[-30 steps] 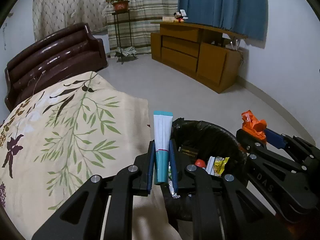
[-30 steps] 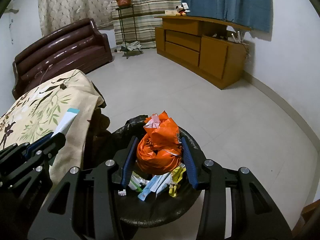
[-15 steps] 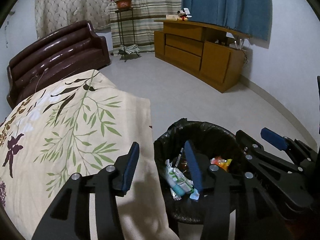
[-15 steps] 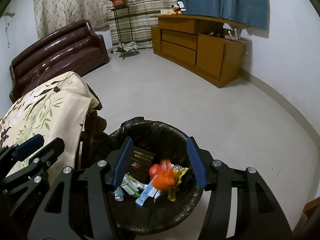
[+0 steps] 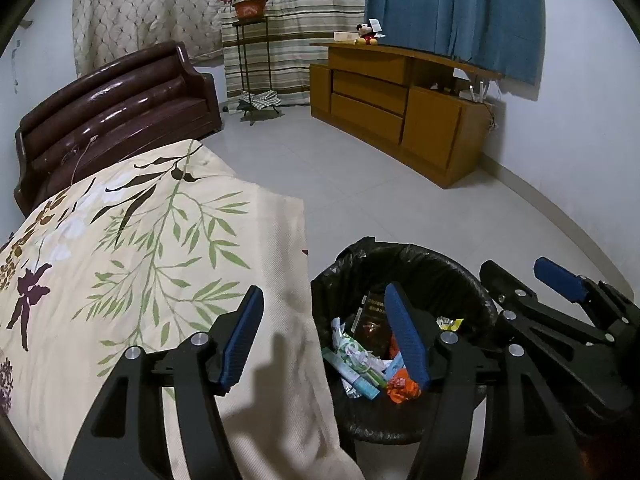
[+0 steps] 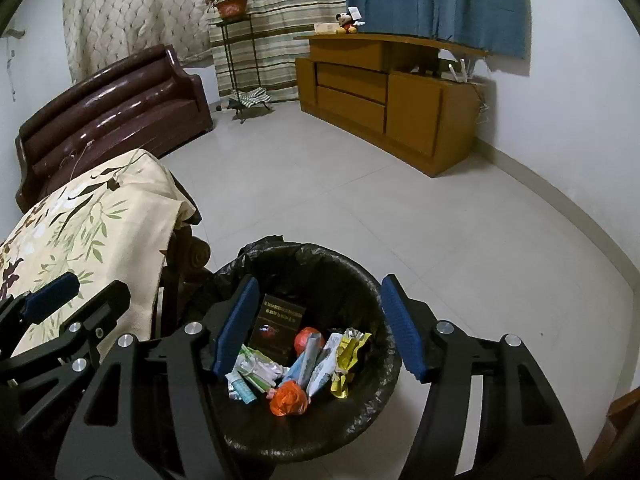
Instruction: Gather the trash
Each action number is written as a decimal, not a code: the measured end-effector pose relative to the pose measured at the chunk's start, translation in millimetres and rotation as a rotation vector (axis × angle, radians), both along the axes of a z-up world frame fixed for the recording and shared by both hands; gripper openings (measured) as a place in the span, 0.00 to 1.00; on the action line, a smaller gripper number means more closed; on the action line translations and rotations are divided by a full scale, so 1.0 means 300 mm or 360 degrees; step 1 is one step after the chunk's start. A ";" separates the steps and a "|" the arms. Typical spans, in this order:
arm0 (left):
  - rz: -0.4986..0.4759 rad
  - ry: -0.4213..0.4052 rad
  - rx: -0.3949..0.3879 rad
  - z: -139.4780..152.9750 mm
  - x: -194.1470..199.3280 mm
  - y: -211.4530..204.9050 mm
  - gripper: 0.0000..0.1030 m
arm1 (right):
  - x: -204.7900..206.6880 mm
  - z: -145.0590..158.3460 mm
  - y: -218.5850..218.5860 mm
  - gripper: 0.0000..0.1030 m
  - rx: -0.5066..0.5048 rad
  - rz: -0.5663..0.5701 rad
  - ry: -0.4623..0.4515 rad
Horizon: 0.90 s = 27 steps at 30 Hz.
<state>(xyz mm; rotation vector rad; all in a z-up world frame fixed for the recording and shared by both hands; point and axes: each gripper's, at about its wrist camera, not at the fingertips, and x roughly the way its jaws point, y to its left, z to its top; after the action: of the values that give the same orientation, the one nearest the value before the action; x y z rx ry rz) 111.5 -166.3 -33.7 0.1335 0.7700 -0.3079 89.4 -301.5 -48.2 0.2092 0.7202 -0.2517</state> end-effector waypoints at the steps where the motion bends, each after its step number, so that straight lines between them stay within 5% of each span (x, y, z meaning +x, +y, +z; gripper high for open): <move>1: 0.0002 -0.0002 0.0002 0.002 -0.004 0.003 0.60 | -0.004 0.001 0.001 0.61 0.0000 -0.0002 -0.0001; 27: 0.0132 -0.0169 -0.0042 0.130 -0.199 0.218 0.72 | -0.180 0.127 0.141 0.68 -0.0033 0.0056 -0.0082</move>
<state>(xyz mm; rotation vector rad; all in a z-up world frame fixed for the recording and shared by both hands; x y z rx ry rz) 51.7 -101.0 5.4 0.0923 0.6640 -0.2304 35.4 -259.1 -10.0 0.1823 0.6693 -0.2196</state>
